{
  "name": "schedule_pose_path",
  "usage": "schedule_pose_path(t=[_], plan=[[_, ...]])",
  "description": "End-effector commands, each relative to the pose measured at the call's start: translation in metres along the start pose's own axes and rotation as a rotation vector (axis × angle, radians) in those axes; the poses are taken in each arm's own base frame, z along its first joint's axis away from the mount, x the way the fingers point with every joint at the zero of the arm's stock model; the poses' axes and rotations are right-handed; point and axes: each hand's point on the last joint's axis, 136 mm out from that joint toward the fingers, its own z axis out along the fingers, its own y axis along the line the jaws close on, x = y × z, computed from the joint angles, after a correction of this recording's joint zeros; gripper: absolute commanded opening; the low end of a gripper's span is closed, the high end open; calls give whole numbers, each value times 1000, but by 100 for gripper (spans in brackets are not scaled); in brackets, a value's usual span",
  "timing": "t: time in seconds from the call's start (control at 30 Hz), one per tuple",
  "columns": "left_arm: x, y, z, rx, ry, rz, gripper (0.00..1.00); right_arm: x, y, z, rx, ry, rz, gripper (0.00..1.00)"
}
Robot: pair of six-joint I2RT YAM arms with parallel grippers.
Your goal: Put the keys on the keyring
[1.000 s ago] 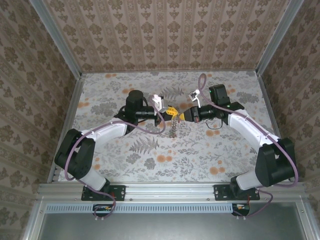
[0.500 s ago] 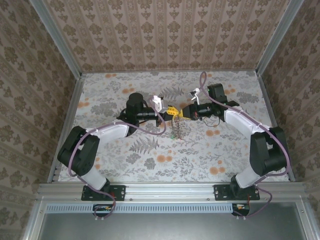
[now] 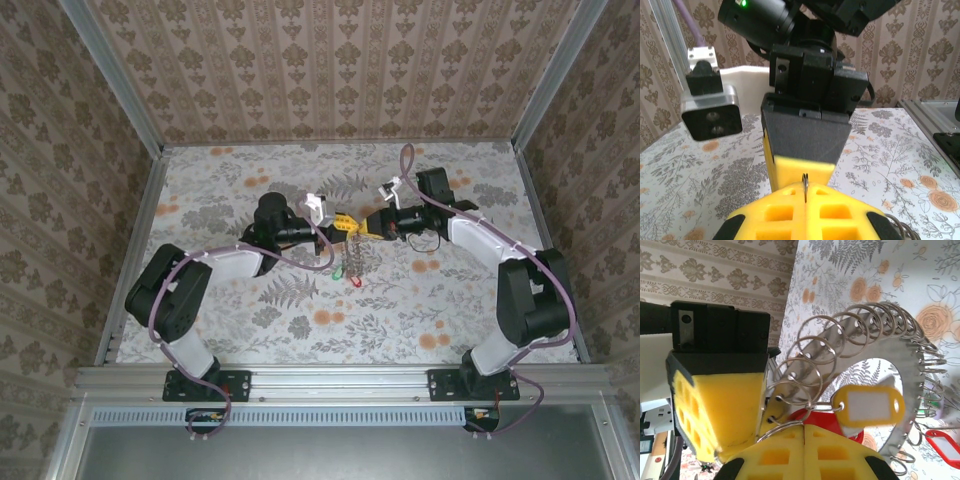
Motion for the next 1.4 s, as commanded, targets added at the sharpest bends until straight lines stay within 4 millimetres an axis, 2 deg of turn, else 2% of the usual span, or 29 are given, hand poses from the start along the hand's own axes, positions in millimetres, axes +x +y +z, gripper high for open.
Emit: schedule_pose_path(t=[0.0,0.13,0.33,0.43,0.5,0.6,0.73,0.9,1.37], plan=[[-6,0,-9,-28,26,62,0,-3,19,-19,25,-29,-78,0],[0,3,-13,-50,75,71,0,1,29,-25,20,-26,-106,0],[0,5,-13,-57,86,71,0,3,33,-28,24,-23,-108,0],[3,5,-11,-60,116,73,0,0,13,-32,158,-59,-107,4],[8,1,-8,-45,168,88,0,-5,-14,-43,332,-115,-93,15],[19,-8,0,17,290,100,0,-6,-60,-65,577,-192,-21,21],[40,-23,12,121,430,104,0,1,-92,-87,676,-267,59,23],[48,-26,28,157,466,99,0,8,-100,-109,680,-351,100,27],[81,-49,68,302,607,80,0,42,-125,-114,742,-352,144,29]])
